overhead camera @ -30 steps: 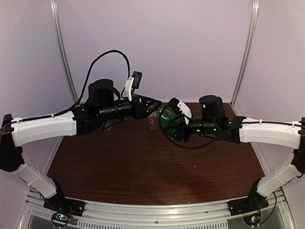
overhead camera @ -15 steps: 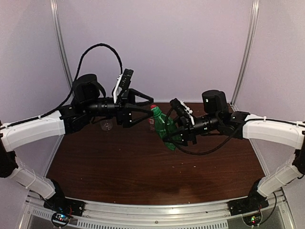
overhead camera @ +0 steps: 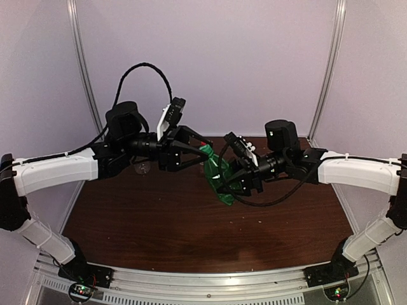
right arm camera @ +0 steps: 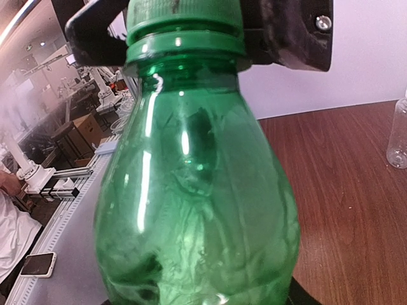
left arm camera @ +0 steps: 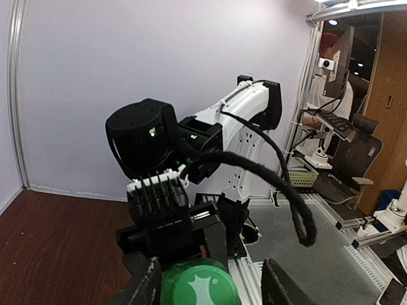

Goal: Unscrew the bottle caps

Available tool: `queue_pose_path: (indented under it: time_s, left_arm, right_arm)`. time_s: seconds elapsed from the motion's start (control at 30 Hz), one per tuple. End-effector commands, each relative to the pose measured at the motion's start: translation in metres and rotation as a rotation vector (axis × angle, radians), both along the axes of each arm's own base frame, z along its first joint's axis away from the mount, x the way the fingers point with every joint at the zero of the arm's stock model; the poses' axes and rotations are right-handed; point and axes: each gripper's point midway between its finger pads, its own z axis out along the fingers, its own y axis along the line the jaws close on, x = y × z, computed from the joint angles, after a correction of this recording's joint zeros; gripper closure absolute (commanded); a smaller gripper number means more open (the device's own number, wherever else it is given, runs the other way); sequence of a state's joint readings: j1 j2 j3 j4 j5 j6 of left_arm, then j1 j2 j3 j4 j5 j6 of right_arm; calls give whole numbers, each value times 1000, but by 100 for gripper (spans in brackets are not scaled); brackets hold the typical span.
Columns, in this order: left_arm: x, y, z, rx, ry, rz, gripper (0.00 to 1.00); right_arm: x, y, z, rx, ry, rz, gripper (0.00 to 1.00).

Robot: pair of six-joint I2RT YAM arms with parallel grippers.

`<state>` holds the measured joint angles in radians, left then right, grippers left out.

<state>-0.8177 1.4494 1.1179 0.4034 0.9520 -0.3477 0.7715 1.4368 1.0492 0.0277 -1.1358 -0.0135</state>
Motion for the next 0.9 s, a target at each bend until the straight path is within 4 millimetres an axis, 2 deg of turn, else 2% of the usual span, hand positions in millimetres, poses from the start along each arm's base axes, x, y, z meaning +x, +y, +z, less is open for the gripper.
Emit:
queue_pose_path:
  time_s: [0.0, 0.23, 0.37, 0.47, 0.53, 0.67, 0.87]
  left_arm:
    - [-4, 3, 14, -52, -32, -31, 46]
    - [-1, 0, 10, -42, -16, -27, 61]
    - [3, -1, 8, -32, -4, -9, 75]
    - [10, -2, 8, -25, 11, 35, 86]
    - [17, -2, 8, -20, 29, 84, 91]
    - [44, -2, 7, 25, 88, 253, 95]
    - [100, 13, -8, 94, 244, 660, 96]
  right_arm:
    - [4, 2, 14, 37, -24, 11, 61]
    - [7, 4, 12, 29, -25, -6, 62]
    - [13, 4, 13, 22, -37, -46, 64]
    - [23, 4, 11, 4, -52, -109, 65]
    - [38, 3, 7, -25, -77, -198, 65]
    - [71, -7, 0, -80, -147, -413, 65]
    - [110, -25, -4, -134, -241, -714, 65]
